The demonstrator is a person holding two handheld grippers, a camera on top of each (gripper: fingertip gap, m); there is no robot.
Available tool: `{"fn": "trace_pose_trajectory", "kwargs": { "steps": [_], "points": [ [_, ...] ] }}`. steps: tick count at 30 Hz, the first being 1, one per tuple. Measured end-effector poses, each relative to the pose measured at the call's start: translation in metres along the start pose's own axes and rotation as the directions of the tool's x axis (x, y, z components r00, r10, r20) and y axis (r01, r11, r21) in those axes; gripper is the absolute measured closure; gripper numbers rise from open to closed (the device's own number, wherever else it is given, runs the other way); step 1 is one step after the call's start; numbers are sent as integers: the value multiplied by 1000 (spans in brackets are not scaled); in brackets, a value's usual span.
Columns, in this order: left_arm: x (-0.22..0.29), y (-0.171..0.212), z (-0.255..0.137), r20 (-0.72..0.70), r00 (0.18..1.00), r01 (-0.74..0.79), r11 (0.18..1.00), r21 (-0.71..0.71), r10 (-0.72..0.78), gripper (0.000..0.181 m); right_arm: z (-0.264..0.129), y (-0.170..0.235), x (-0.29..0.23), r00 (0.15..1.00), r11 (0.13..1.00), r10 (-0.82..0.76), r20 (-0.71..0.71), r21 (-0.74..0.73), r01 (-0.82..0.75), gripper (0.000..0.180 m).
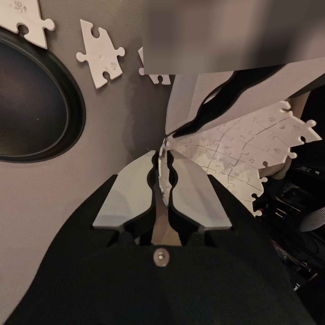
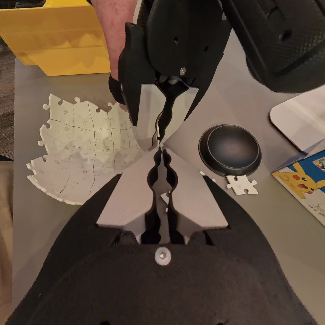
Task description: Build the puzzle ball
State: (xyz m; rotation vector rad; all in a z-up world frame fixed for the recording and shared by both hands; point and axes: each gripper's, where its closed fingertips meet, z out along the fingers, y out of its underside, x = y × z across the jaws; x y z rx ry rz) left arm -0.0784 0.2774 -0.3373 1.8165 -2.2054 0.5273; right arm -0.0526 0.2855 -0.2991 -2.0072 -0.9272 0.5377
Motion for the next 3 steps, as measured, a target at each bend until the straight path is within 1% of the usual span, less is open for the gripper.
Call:
{"fn": "trace_pose_trajectory", "kwargs": {
  "steps": [1,3],
  "points": [
    [0,0,0,3,1000,0,1000,4,0,173,0,0,1,1000,1000,6,-4,0,-6,180],
    [-1,0,0,3,1000,6,1000,10,-6,174,0,1,1,1000,1000,9,-9,0,-9,180]
  ]
}}
